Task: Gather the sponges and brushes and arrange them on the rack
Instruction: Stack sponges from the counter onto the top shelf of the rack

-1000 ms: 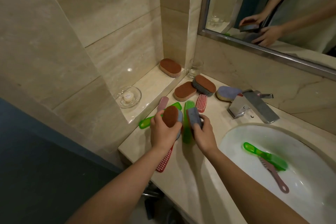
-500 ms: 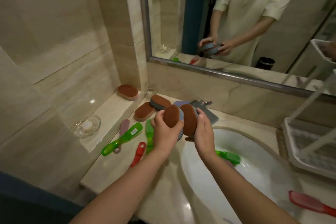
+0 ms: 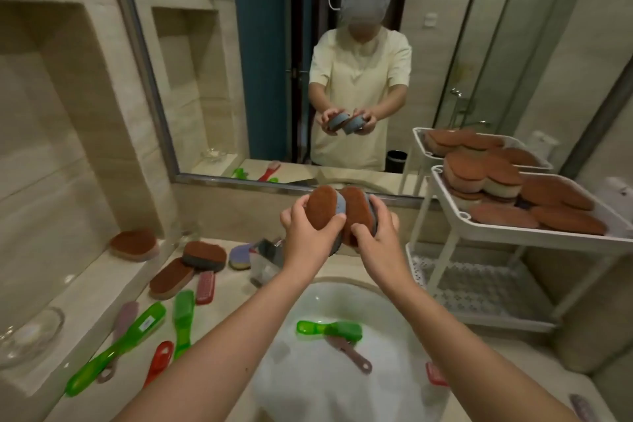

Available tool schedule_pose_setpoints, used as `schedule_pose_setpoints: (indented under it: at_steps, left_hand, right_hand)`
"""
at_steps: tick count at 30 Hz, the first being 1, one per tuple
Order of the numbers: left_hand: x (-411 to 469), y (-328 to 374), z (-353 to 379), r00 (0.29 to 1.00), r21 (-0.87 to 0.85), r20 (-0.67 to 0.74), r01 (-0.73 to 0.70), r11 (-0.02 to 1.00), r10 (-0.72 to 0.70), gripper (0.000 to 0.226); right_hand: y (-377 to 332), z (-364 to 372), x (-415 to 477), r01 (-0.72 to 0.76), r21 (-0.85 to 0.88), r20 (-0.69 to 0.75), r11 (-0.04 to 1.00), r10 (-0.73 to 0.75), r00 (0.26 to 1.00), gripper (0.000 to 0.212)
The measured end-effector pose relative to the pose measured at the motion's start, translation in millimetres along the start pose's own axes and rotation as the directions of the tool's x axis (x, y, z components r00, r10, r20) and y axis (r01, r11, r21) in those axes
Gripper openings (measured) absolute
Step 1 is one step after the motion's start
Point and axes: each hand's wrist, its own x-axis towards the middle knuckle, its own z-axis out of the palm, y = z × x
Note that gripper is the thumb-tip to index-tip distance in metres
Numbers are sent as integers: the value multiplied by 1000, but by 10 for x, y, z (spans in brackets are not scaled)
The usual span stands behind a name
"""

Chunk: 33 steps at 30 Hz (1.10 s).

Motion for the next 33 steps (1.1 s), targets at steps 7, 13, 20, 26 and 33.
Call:
schedule_pose_setpoints:
  at_steps: [7, 13, 20, 26, 33]
  left_hand:
    - [-24, 556, 617, 969, -74, 173, -168, 983, 178, 73]
    - [-139, 926, 1173, 943, -92, 260, -191, 977, 209, 77]
    - [-334, 1211, 1704, 868, -96, 427, -236, 967, 254, 94]
    - [-462, 1317, 2047, 757, -83, 541, -387, 918, 368, 93]
    - [-465, 1470, 2452, 717, -160, 514, -459, 874, 471, 72]
  right_hand:
    - [-38, -823, 150, 202, -126, -40, 971, -208, 977, 42]
    - [25, -1475, 221, 161, -139, -96, 977, -175, 980, 51]
    - [175, -2142, 272, 151, -278, -160, 949, -200, 967, 74]
    - [326, -2563, 294, 132, -304, -244, 944, -211, 947, 66]
    - [454, -3049, 466, 87, -322, -324, 943, -196, 925, 62]
